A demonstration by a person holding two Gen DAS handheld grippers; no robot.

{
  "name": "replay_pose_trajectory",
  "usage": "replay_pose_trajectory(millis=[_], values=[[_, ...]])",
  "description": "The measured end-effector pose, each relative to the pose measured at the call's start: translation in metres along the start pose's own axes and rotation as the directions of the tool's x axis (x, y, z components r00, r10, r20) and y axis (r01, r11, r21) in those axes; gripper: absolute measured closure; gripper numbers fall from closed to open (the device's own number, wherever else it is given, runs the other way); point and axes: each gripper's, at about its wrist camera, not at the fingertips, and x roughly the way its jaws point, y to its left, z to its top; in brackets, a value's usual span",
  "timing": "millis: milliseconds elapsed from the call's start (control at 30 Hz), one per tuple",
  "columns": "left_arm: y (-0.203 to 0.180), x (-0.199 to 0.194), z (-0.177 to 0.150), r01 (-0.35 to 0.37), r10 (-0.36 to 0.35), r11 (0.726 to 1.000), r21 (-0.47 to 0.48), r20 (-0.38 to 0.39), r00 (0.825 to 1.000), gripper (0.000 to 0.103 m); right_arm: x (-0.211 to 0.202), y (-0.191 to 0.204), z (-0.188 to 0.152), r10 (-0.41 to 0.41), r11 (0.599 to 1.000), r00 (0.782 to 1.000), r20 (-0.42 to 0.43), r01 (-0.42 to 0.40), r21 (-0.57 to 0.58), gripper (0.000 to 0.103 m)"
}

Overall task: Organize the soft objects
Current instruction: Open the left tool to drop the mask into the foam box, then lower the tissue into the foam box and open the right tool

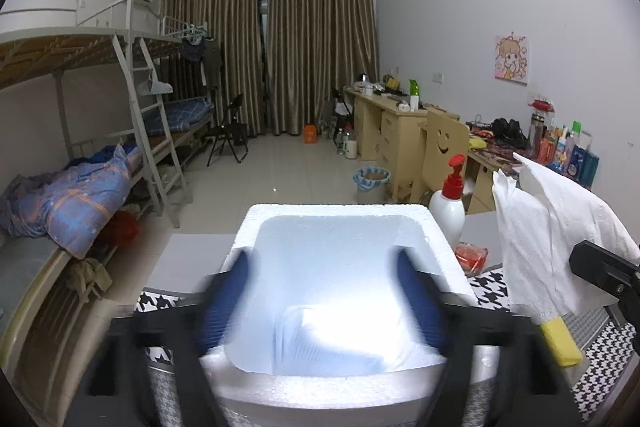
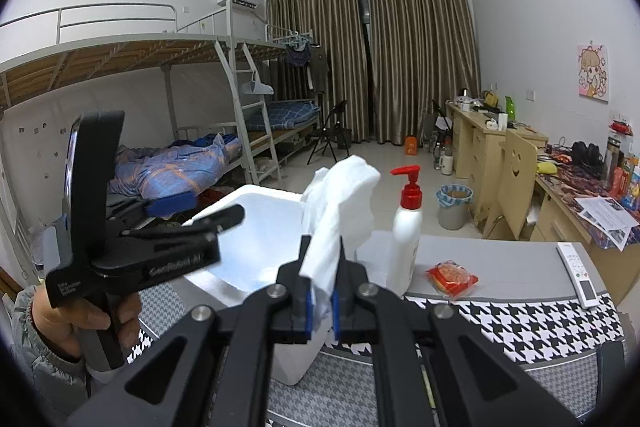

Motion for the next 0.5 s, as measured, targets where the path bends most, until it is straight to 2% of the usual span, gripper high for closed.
replay_pose_trajectory(millis=[133, 500], values=[[0.003, -0.004, -0.002, -0.003, 0.003, 1.000, -0.010, 0.017, 1.000, 0.001, 0.001, 0.000, 0.000, -0.001, 1.000, 1.000, -0.001, 0.001, -0.001, 0.093], [0.014, -0.024, -0.003, -0.027, 0.030, 0.999, -0.034, 0.078, 0.997, 0.001, 0.013, 0.009, 0.006, 0.002, 1.000, 1.000, -0.001, -0.002, -0.029, 0.093]])
